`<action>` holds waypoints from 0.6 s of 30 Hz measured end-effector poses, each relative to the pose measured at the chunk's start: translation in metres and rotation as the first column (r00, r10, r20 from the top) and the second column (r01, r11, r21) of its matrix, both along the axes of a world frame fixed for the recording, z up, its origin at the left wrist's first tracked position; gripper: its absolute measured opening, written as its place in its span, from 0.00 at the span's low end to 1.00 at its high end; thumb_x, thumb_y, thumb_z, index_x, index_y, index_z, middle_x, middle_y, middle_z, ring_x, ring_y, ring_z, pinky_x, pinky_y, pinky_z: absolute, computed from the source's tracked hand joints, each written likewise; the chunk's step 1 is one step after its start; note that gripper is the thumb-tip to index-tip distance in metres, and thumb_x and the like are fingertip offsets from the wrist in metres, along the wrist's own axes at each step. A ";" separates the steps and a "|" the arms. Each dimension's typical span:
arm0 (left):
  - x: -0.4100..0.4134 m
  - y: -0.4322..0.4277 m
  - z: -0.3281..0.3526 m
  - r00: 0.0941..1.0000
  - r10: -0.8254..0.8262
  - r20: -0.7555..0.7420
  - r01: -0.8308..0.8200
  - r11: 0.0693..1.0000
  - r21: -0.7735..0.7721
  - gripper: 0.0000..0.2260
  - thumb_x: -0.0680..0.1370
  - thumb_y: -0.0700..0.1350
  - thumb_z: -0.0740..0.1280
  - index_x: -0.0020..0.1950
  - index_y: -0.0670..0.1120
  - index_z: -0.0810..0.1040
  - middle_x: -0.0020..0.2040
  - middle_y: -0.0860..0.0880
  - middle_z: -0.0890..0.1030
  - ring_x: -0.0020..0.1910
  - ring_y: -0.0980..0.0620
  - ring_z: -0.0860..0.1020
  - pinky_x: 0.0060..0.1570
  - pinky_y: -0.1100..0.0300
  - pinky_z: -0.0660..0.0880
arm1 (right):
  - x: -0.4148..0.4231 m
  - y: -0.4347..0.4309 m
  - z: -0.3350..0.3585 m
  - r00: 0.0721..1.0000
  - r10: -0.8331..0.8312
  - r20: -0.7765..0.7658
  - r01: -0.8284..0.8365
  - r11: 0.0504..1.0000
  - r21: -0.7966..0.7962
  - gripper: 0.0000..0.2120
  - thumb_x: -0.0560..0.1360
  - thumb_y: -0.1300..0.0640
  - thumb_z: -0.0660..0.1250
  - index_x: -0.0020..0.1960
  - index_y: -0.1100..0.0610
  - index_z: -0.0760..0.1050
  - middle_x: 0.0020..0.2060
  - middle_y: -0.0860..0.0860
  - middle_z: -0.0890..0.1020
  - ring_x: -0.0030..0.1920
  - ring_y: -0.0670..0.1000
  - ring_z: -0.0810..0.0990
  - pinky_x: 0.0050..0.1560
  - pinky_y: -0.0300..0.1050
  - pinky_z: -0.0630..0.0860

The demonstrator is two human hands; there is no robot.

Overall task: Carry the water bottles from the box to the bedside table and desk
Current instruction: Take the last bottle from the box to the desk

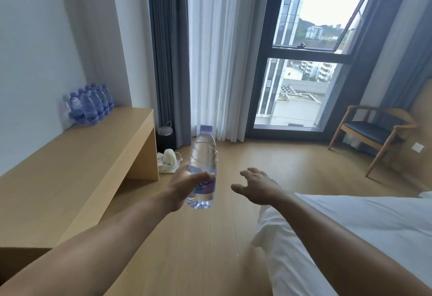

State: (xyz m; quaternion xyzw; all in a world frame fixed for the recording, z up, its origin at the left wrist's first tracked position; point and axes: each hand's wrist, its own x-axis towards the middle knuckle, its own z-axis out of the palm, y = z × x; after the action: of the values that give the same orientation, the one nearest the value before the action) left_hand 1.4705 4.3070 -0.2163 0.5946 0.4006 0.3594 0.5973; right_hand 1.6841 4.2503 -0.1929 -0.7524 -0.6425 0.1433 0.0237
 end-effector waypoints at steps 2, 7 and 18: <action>0.006 0.040 -0.001 1.000 -0.008 0.007 0.008 1.000 -0.002 0.24 0.65 0.52 0.75 0.59 0.47 0.77 0.50 0.42 0.80 0.52 0.44 0.81 0.45 0.60 0.80 | 0.005 0.039 -0.001 1.000 -0.015 0.005 0.015 1.000 -0.002 0.35 0.78 0.35 0.58 0.78 0.53 0.59 0.78 0.52 0.59 0.77 0.55 0.58 0.73 0.57 0.62; 0.009 0.132 -0.003 0.999 -0.035 0.010 0.035 0.999 -0.006 0.26 0.63 0.52 0.77 0.57 0.44 0.79 0.47 0.42 0.81 0.49 0.44 0.81 0.48 0.54 0.81 | 0.010 0.132 -0.001 0.999 -0.036 0.009 0.036 0.999 -0.002 0.35 0.78 0.35 0.58 0.78 0.52 0.58 0.78 0.52 0.58 0.77 0.55 0.58 0.74 0.56 0.61; 0.039 0.307 -0.003 1.000 0.028 -0.009 -0.028 1.000 -0.012 0.18 0.63 0.48 0.76 0.50 0.43 0.81 0.37 0.49 0.81 0.38 0.54 0.80 0.39 0.62 0.78 | 0.039 0.322 -0.015 0.999 0.039 -0.026 -0.040 0.999 -0.019 0.36 0.78 0.35 0.59 0.79 0.53 0.58 0.78 0.52 0.59 0.77 0.54 0.57 0.74 0.53 0.60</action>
State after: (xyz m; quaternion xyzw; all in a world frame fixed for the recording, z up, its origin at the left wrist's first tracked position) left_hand 1.5096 4.6139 -0.2192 0.5869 0.4136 0.3626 0.5941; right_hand 1.7227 4.5722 -0.2084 -0.7378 -0.6555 0.1596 0.0216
